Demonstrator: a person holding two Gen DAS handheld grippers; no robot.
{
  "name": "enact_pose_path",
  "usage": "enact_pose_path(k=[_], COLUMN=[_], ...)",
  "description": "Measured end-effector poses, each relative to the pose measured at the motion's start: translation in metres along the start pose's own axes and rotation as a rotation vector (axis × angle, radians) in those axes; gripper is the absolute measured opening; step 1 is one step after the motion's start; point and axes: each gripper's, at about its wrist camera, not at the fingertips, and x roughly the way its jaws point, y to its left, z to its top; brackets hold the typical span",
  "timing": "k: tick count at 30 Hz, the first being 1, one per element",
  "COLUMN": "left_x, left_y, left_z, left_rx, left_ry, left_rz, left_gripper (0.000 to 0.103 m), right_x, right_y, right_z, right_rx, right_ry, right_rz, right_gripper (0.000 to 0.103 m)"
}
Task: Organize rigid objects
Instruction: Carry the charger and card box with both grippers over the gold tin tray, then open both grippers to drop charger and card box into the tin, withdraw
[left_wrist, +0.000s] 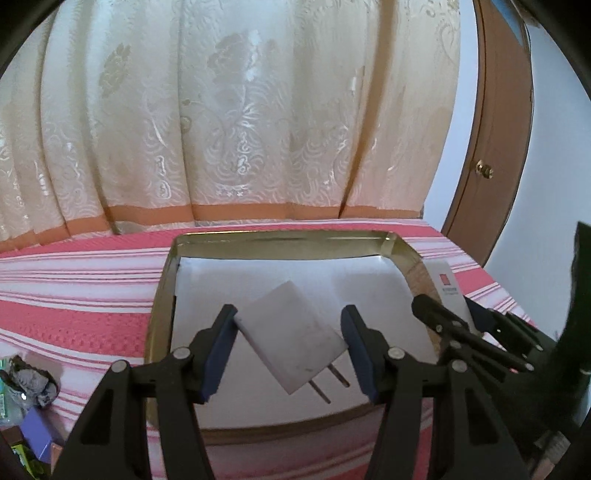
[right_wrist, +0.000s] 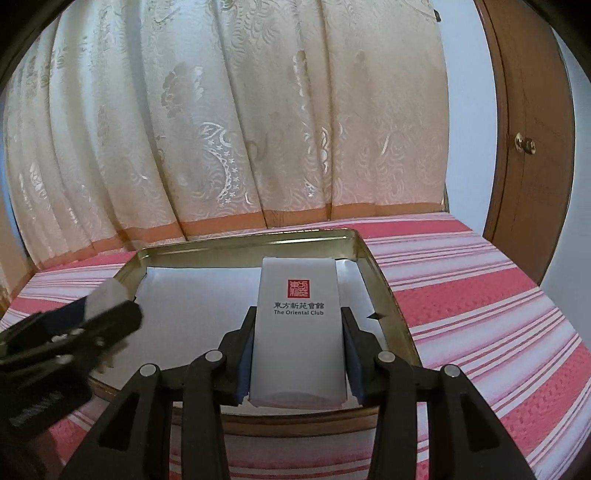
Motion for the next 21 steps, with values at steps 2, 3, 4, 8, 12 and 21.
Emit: enact_pose_path(k=[2, 3, 4, 8, 12, 21], left_x=[0.005, 0.006, 0.008, 0.015, 0.018, -0.005], left_y=[-0.003, -0.003, -0.003, -0.004, 0.001, 0.003], left_z=[-0.001, -0.002, -0.002, -0.007, -0.007, -0.010], left_rx=[0.025, 0.032, 0.037, 0.077, 0.056, 0.040], left_ry=[-0.003, -0.001, 0.001, 0.009, 0.023, -0.079], left_rz=[0.026, 0.033, 0.039, 0.093, 0.104, 0.185], left_gripper=[0.058, 0.058, 0.058, 0.058, 0.058, 0.103], right_x=[0.006, 0.007, 0.008, 0.009, 0.010, -0.013], right_y=[-0.001, 0.000, 0.000, 0.001, -0.001, -0.006], right_z=[0.000, 0.000, 0.000, 0.000, 0.000, -0.001], right_rx=[0.007, 0.008, 0.008, 0.009, 0.015, 0.062], right_ry=[0.033, 0.041, 0.048, 0.054, 0.066, -0.058], right_rz=[0.008, 0.008, 0.007, 0.001, 0.007, -0.035], right_gripper=[0.044, 0.044, 0.044, 0.044, 0.044, 0.080])
